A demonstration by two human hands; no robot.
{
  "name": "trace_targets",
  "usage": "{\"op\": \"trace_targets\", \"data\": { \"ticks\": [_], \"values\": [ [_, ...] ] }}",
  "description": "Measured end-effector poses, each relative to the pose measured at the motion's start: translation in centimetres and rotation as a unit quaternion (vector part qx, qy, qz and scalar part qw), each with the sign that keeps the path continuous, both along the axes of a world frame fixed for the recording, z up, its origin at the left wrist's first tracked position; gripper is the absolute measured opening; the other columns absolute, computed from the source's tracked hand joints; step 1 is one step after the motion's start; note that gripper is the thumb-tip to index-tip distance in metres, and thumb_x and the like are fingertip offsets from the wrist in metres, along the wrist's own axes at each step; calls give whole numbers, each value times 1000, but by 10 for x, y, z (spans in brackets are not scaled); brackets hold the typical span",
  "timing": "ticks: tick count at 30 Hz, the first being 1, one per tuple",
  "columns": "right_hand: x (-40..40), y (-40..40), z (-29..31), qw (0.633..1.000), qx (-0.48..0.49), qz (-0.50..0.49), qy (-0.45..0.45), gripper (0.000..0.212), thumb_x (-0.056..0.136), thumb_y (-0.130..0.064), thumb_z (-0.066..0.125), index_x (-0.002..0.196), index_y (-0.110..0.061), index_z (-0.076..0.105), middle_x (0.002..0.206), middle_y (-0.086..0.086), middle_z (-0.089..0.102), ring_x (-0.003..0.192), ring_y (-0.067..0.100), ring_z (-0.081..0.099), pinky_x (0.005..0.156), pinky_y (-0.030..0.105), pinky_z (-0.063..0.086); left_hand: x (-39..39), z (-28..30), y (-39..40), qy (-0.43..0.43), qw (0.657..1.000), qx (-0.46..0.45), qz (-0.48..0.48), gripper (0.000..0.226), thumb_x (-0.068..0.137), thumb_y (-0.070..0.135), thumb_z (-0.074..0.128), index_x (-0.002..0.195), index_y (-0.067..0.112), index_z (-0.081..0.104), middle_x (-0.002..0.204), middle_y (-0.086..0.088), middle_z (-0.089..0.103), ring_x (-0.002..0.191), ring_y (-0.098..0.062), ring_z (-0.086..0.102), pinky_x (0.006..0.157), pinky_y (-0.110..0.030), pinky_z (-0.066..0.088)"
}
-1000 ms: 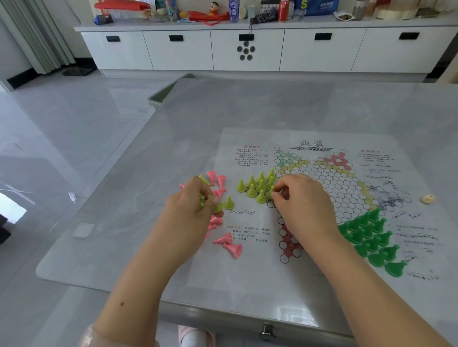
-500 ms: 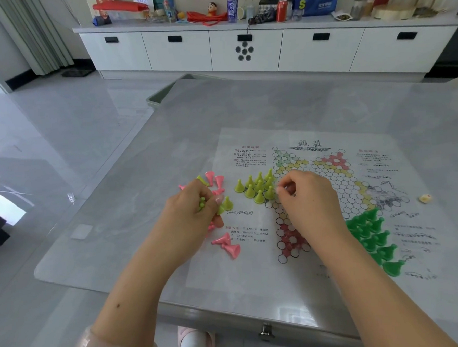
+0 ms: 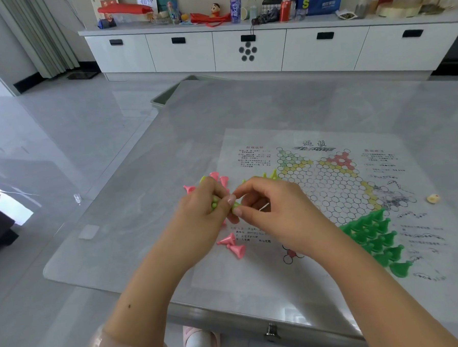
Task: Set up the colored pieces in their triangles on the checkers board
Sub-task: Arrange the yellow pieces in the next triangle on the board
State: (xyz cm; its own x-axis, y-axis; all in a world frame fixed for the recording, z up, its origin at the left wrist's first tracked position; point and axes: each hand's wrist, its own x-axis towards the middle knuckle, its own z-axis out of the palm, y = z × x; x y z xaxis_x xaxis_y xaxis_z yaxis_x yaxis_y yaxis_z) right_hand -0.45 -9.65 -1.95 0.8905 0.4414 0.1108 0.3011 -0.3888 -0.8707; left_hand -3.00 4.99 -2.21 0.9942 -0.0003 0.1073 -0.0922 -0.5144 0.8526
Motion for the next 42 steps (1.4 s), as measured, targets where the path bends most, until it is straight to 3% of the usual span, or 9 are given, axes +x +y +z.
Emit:
{"op": "trace_targets", "data": {
  "ticks": [2, 4, 7, 11, 15, 19, 23, 27, 42],
  "values": [
    [1, -1, -1, 1000, 2, 1, -10, 9, 82, -13, 65, 82, -22, 63, 65, -15, 62, 65, -5, 58, 58, 4, 42, -1, -1, 0, 1, 1000, 3, -12, 12, 91, 16, 52, 80, 17, 49, 63, 12, 65, 68, 5, 58, 60, -3, 39],
    [1, -2, -1, 1000, -3, 2, -20, 14, 81, -10, 64, 79, -24, 62, 64, -17, 62, 65, -7, 58, 58, 3, 41, -1, -2, -1, 0, 1000, 14, -23, 15, 90, 17, 53, 77, 22, 47, 59, 18, 65, 69, 13, 54, 65, -2, 37],
    [1, -4, -2, 998, -46, 12, -37, 11, 80, -10, 63, 83, -20, 60, 71, -10, 65, 66, 1, 58, 57, 8, 44, -1, -2, -3, -9, 999, 31, -32, 18, 89, 16, 54, 76, 25, 46, 55, 22, 62, 58, 17, 50, 56, -3, 35],
    [6, -12, -5, 994, -63, -73, -60, 13, 81, -9, 61, 83, -20, 54, 77, -7, 64, 66, 3, 59, 59, 12, 46, -1, -1, -2, -26, 999, 16, -34, 16, 90, 18, 52, 77, 26, 47, 73, 17, 69, 65, 16, 48, 59, -4, 34],
    [14, -30, -7, 963, -147, -215, -75, 8, 84, -14, 55, 87, -18, 48, 75, -1, 60, 68, 14, 59, 60, 28, 49, 2, -3, 2, -11, 1000, 16, 5, 17, 92, 20, 50, 75, 21, 51, 57, 18, 61, 55, 0, 48, 52, -9, 36],
    [14, -33, -16, 946, -241, -195, -96, 9, 86, -13, 53, 85, -19, 46, 77, -6, 50, 71, 13, 49, 54, 24, 37, 1, -3, 1, 2, 1000, 26, -7, 22, 92, 20, 49, 70, 24, 51, 50, 12, 53, 53, 4, 48, 53, -8, 34],
    [15, -28, -22, 944, -259, -185, -88, 10, 87, -15, 53, 85, -21, 46, 89, -4, 47, 85, 15, 46, 68, 23, 33, 0, -2, 0, 18, 999, 15, -26, 22, 92, 19, 48, 70, 24, 51, 48, 17, 55, 89, 7, 54, 68, -18, 33],
    [15, -29, -26, 941, -285, -167, -73, 9, 87, -17, 53, 83, -21, 46, 89, -3, 46, 87, 16, 47, 70, 25, 37, -1, -1, 0, 19, 998, 33, -51, 20, 92, 19, 47, 73, 26, 52, 50, 19, 55, 51, 3, 49, 49, -8, 33],
    [17, -23, -31, 942, -265, -183, -91, 10, 86, -22, 58, 81, -21, 49, 88, -4, 49, 84, 14, 46, 67, 25, 37, -2, 0, 0, 26, 997, 39, -59, 18, 92, 19, 46, 76, 24, 52, 54, 11, 53, 48, 4, 47, 48, -7, 34]
  ]
}}
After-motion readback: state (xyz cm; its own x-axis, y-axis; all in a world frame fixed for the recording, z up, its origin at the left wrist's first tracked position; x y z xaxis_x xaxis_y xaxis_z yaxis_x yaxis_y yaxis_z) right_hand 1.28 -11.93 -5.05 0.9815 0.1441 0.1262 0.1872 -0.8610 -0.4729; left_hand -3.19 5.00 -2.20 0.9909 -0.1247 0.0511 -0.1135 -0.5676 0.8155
